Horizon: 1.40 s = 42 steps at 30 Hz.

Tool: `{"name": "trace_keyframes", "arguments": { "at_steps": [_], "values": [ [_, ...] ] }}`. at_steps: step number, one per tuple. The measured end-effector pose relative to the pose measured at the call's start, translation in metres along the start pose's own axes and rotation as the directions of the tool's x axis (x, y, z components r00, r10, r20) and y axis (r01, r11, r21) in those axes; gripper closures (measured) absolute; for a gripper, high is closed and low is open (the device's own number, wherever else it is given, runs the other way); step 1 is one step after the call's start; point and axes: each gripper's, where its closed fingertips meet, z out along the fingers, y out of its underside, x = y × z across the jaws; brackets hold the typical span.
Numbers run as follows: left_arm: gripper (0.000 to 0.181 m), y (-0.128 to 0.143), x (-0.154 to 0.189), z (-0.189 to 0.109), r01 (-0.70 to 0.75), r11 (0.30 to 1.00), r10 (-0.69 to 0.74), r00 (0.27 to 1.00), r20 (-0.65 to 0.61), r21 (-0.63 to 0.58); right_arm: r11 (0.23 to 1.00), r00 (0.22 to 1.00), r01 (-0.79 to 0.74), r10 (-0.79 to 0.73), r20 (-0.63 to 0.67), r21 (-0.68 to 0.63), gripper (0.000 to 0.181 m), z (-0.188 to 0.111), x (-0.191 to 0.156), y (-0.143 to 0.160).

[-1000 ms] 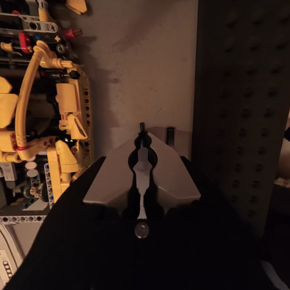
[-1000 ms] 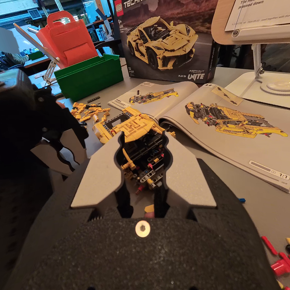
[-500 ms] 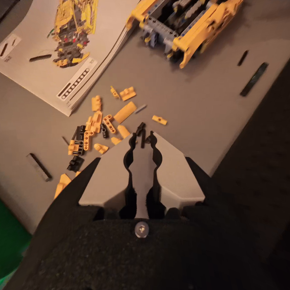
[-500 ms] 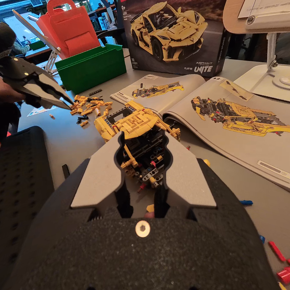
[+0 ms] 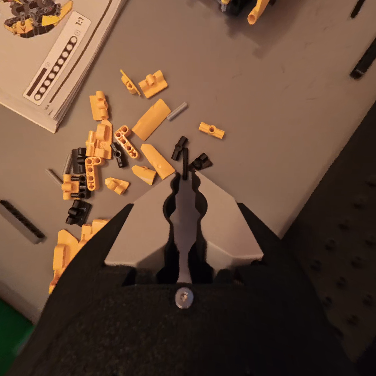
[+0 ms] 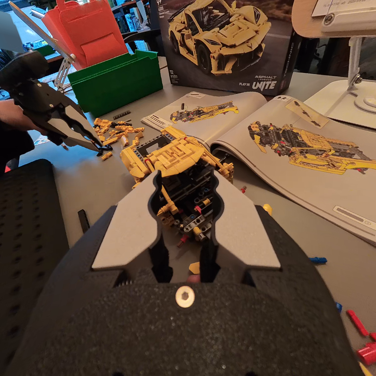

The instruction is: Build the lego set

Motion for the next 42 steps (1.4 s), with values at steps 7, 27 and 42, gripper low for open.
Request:
{"name": "trace_keyframes", "arguments": {
  "at_steps": [7,27,42],
  "values": [
    [0.177,0.004,-0.004,-0.008,-0.071,0.996,0.073,0.997,0.018,-0.06,1.0,1.0,-0.005,0.005,-0.004,0.0,0.136,-0.001,0.002,0.0],
    [0.177,-0.074,-0.143,0.033,-0.483,0.791,0.4,0.873,-0.281,-0.376,1.0,1.0,-0.009,0.009,-0.005,-0.009,0.137,-0.001,0.002,0.004],
    [0.178,-0.149,0.135,0.028,-0.447,0.88,0.468,0.754,-0.461,0.161,1.0,1.0,-0.014,0.014,0.008,-0.005,0.137,-0.001,-0.001,0.002]
  ]
}}
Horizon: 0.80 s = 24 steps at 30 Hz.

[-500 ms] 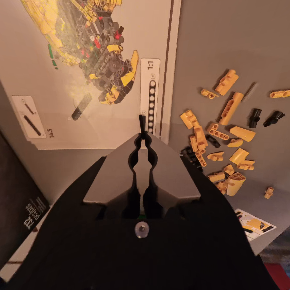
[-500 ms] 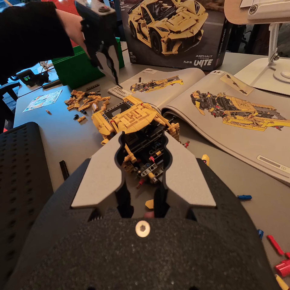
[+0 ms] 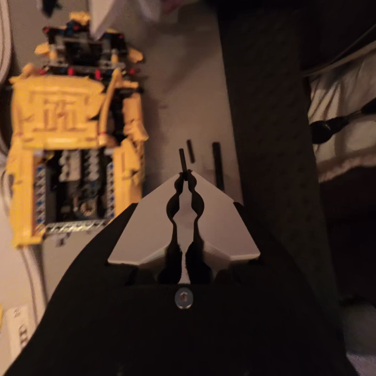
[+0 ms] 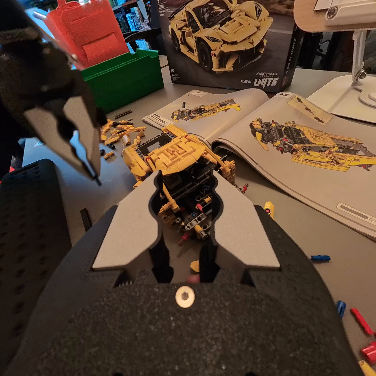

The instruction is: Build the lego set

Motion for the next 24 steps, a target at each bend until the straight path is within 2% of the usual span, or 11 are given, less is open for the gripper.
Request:
{"name": "trace_keyframes", "arguments": {
  "at_steps": [4,7,13,22,24],
  "values": [
    [0.178,-0.002,0.013,0.04,-0.012,0.998,0.015,0.999,0.051,-0.063,1.0,1.0,0.001,-0.001,0.004,0.006,0.137,0.0,-0.001,-0.001],
    [0.178,0.004,0.009,0.053,-0.024,0.995,0.031,0.997,0.075,-0.099,1.0,1.0,0.003,-0.003,0.007,0.007,0.137,0.0,-0.003,-0.002],
    [0.178,-0.001,0.01,0.057,-0.001,0.996,0.002,1.0,0.016,-0.091,1.0,1.0,0.003,-0.003,0.011,0.01,0.137,-0.001,-0.003,-0.002],
    [0.177,0.008,0.016,0.061,0.022,0.99,-0.012,0.997,0.071,-0.142,1.0,1.0,0.002,-0.003,0.029,0.004,0.137,0.0,-0.007,-0.002],
    [0.17,0.006,0.015,0.058,0.041,0.991,-0.03,0.996,0.083,-0.127,1.0,1.0,0.003,-0.003,0.029,0.002,0.137,0.0,-0.007,-0.001]
  ]
}}
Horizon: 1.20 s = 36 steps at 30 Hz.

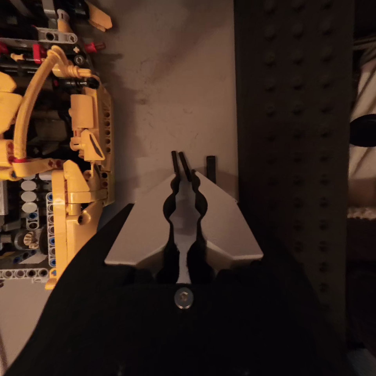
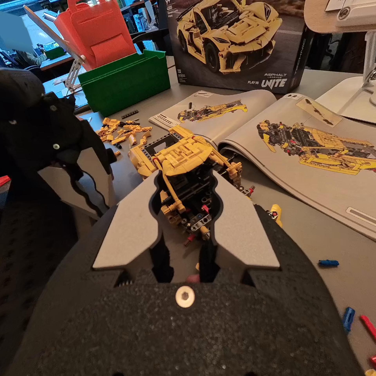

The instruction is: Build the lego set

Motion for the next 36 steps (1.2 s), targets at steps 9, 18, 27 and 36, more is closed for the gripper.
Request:
{"name": "trace_keyframes", "arguments": {
  "at_steps": [9,18,27,36],
  "values": [
    [0.157,-0.008,-0.066,-0.107,0.162,0.864,-0.34,0.886,0.316,0.477,1.0,1.0,0.019,-0.019,-0.007,-0.006,0.137,0.0,-0.001,0.001],
    [0.162,0.089,-0.121,-0.164,0.293,0.347,-0.821,0.554,0.138,0.891,0.997,0.998,-0.004,0.009,-0.068,0.08,0.137,-0.008,0.017,-0.012],
    [0.162,0.118,-0.134,-0.174,0.227,0.407,-0.86,0.422,0.287,0.885,0.994,0.991,-0.01,0.024,-0.134,0.108,0.137,-0.01,0.036,-0.018],
    [0.165,0.12,-0.137,-0.168,0.285,0.375,-0.871,0.433,0.231,0.882,0.986,0.989,-0.125,0.133,-0.063,0.113,0.137,-0.002,0.036,-0.015]
  ]
}}
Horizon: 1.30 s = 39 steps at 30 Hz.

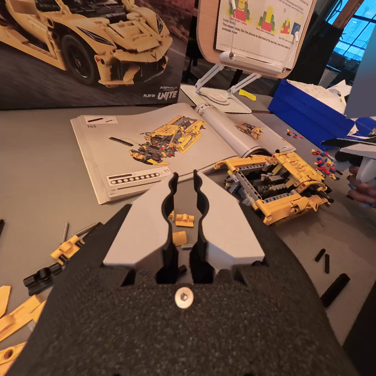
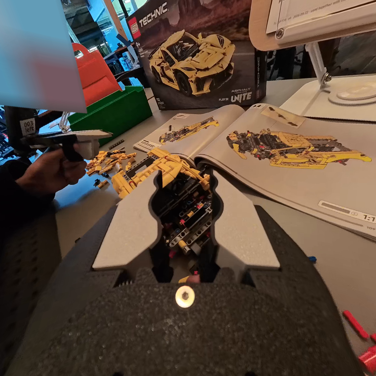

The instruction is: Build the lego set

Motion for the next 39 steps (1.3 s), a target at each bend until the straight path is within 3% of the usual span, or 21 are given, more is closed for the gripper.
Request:
{"name": "trace_keyframes", "arguments": {
  "at_steps": [12,39],
  "values": [
    [0.166,0.014,0.011,0.011,-0.043,0.996,0.041,0.998,-0.039,-0.072,0.999,0.999,0.046,-0.046,-0.001,0.007,0.137,-0.002,-0.006,-0.005],
    [0.166,0.016,0.018,0.013,-0.026,0.996,0.02,0.997,-0.079,-0.08,0.999,0.999,0.044,-0.043,0.005,-0.028,0.137,0.003,-0.005,0.003]
  ]
}}
